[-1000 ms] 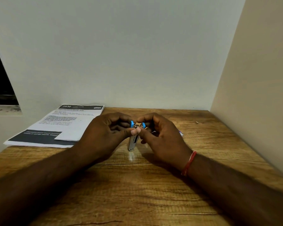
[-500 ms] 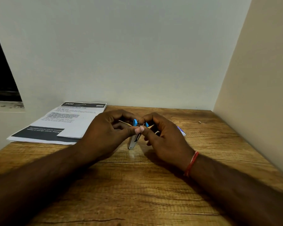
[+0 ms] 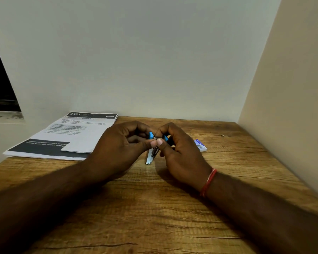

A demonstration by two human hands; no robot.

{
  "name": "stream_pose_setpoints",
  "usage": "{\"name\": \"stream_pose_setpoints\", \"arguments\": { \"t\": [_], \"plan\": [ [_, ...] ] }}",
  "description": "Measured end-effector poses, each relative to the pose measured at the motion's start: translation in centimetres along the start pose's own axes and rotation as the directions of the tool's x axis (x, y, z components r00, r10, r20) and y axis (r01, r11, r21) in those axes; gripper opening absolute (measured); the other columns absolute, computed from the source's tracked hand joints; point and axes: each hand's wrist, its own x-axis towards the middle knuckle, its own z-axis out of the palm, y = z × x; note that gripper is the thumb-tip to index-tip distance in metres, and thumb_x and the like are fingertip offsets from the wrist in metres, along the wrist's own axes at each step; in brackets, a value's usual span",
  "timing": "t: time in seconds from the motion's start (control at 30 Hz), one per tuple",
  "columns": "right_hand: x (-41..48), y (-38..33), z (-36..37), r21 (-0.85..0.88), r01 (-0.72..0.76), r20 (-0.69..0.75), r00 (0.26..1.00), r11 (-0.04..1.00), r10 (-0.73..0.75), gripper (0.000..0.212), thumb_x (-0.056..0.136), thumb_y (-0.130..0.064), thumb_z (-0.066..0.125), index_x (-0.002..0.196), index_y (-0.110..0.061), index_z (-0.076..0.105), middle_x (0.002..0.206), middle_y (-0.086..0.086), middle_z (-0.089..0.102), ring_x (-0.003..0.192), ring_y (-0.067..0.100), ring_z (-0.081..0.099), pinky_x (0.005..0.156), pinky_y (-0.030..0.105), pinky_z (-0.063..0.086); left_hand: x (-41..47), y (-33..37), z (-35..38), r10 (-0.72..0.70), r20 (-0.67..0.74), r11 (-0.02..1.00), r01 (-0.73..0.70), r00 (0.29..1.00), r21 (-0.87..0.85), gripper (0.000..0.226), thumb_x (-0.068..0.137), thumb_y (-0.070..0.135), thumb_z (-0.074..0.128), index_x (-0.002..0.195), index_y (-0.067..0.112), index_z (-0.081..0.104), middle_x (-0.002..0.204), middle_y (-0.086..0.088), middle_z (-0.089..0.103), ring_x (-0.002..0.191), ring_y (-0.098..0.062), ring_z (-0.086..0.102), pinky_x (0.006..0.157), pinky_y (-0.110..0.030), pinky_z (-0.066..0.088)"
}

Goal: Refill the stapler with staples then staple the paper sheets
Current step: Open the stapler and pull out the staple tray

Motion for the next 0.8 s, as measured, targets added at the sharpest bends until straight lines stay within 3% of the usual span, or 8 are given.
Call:
{"name": "stream_pose_setpoints", "arguments": {
  "t": [0.1, 0.27, 0.53, 0.67, 0.8],
  "plan": [
    [0.0, 0.0, 0.1, 0.0, 0.014, -0.003, 1.0, 1.0, -0.014, 0.005, 0.11, -0.012, 0.062, 0.108, -0.016, 0.063, 0.108, 0.0, 0.068, 0.091, 0.031, 0.068, 0.083, 0.056, 0.058, 0.0, 0.0, 0.0, -0.013, 0.004, 1.0, 0.013, 1.0, -0.016, 0.034, 0.078, 0.044, 0.096, 0.101, 0.024, 0.082, 0.102, 0.002, 0.09, 0.096, -0.01, 0.088, 0.087, -0.018, 0.065],
    [-0.1, -0.2, 0.3, -0.03, 0.035, -0.003, 0.999, 0.999, -0.035, 0.006, 0.111, -0.011, 0.059, 0.11, -0.017, 0.06, 0.109, 0.0, 0.067, 0.098, 0.025, 0.067, 0.087, 0.053, 0.058, 0.0, 0.0, 0.1, -0.012, 0.019, 1.0, 0.012, 1.0, -0.026, 0.026, 0.083, 0.036, 0.096, 0.101, 0.024, 0.081, 0.103, 0.003, 0.09, 0.097, -0.009, 0.087, 0.083, -0.012, 0.061],
    [-0.2, -0.1, 0.3, -0.063, 0.05, -0.004, 0.999, 0.997, -0.051, 0.003, 0.113, -0.016, 0.058, 0.112, -0.018, 0.06, 0.109, -0.001, 0.065, 0.096, 0.024, 0.067, 0.083, 0.051, 0.059, -0.3, 0.1, 0.2, -0.003, 0.005, 0.999, 0.003, 1.0, -0.054, 0.019, 0.085, 0.032, 0.096, 0.098, 0.026, 0.084, 0.101, 0.004, 0.09, 0.096, -0.009, 0.087, 0.082, -0.013, 0.062],
    [0.0, 0.1, -0.2, 0.035, 0.008, 0.018, 1.0, 0.999, -0.008, 0.006, 0.113, -0.025, 0.064, 0.118, -0.023, 0.067, 0.108, -0.005, 0.068, 0.078, 0.013, 0.071, 0.071, 0.04, 0.063, -0.1, 0.0, -0.4, 0.007, -0.085, 0.999, -0.003, 0.996, 0.044, 0.032, 0.072, 0.048, 0.099, 0.097, 0.029, 0.089, 0.097, 0.011, 0.089, 0.093, -0.004, 0.086, 0.08, -0.013, 0.063],
    [0.3, 0.5, -0.4, 0.086, -0.032, 0.037, 0.999, 0.996, 0.029, 0.01, 0.107, -0.026, 0.074, 0.116, -0.026, 0.072, 0.098, -0.004, 0.075, 0.07, 0.01, 0.073, 0.063, 0.024, 0.059, 0.0, -0.2, -1.1, 0.019, -0.048, 0.998, -0.017, 0.999, 0.057, 0.027, 0.076, 0.034, 0.103, 0.099, 0.029, 0.091, 0.098, 0.011, 0.09, 0.095, -0.006, 0.086, 0.086, -0.021, 0.067]
  ]
}}
